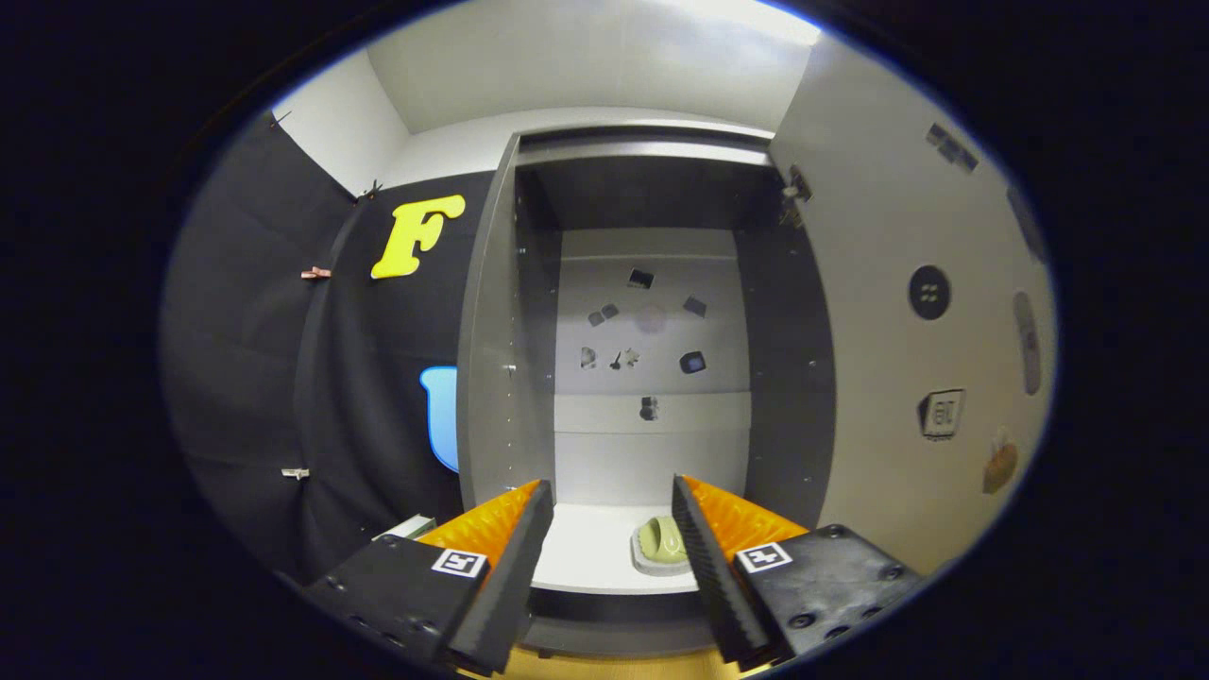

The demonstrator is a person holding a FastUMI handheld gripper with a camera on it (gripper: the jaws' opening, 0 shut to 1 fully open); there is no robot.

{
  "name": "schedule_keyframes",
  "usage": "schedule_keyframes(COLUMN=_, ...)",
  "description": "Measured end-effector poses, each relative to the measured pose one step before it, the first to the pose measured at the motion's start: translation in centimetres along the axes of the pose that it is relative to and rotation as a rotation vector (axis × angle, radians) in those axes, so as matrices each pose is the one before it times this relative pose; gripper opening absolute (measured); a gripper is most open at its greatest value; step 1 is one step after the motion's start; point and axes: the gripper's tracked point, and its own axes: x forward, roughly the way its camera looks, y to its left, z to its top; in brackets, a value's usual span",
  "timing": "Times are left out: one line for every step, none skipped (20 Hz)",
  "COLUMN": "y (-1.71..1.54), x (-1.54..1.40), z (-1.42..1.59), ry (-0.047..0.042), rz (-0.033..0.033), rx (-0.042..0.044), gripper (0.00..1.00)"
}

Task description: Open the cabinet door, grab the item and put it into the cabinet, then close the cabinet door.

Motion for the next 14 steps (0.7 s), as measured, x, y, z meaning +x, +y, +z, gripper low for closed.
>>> schedule_keyframes(y=0.016, x=-1.465, z=0.688, ry=-0.02055, rz=-0.00942, rx=-0.02302, gripper=0.87)
schedule_keyframes(y=-0.391, x=-1.496, z=-0.143, ry=-0.01099, rz=-0.0238, rx=-0.03241, gripper=0.92)
schedule_keyframes(y=-0.355, x=-1.676, z=0.256, ry=-0.01287, rz=-0.02013, rx=-0.03489, gripper=0.97)
schedule_keyframes(y=-0.274, x=-1.57, z=0.458, ry=-0.01194, rz=-0.01824, rx=-0.02548, gripper=0.97)
schedule_keyframes(y=-0.296, x=-1.611, z=0.484, ry=-0.00227, rz=-0.00626, rx=-0.00959, gripper=0.97)
schedule_keyframes(y=-0.497, x=-1.465, z=0.265, ry=0.00488, rz=-0.01247, rx=-0.00245, gripper=0.97)
schedule_keyframes(y=-0.807, x=-1.504, z=0.098, ry=0.01839, rz=-0.01683, rx=-0.00019, gripper=0.97)
schedule_keyframes(y=-0.924, x=-1.339, z=0.099, ry=0.01538, rz=-0.01422, rx=0.00056, gripper=0.97)
schedule_keyframes(y=-1.055, x=-1.461, z=0.201, ry=0.00821, rz=-0.01463, rx=-0.00212, gripper=0.97)
schedule_keyframes(y=-1.104, x=-1.091, z=0.406, ry=0.00615, rz=-0.00266, rx=0.00121, gripper=0.97)
schedule_keyframes(y=-0.798, x=-1.213, z=0.367, ry=0.02014, rz=0.01858, rx=0.00544, gripper=0.97)
schedule_keyframes(y=-0.959, x=-1.148, z=0.451, ry=0.01504, rz=0.01773, rx=0.00557, gripper=0.97)
schedule_keyframes(y=-1.116, x=-1.287, z=0.839, ry=0.01229, rz=0.02065, rx=0.00464, gripper=0.98)
schedule_keyframes(y=-1.229, x=-1.281, z=0.774, ry=0.01462, rz=0.0195, rx=0.00252, gripper=0.98)
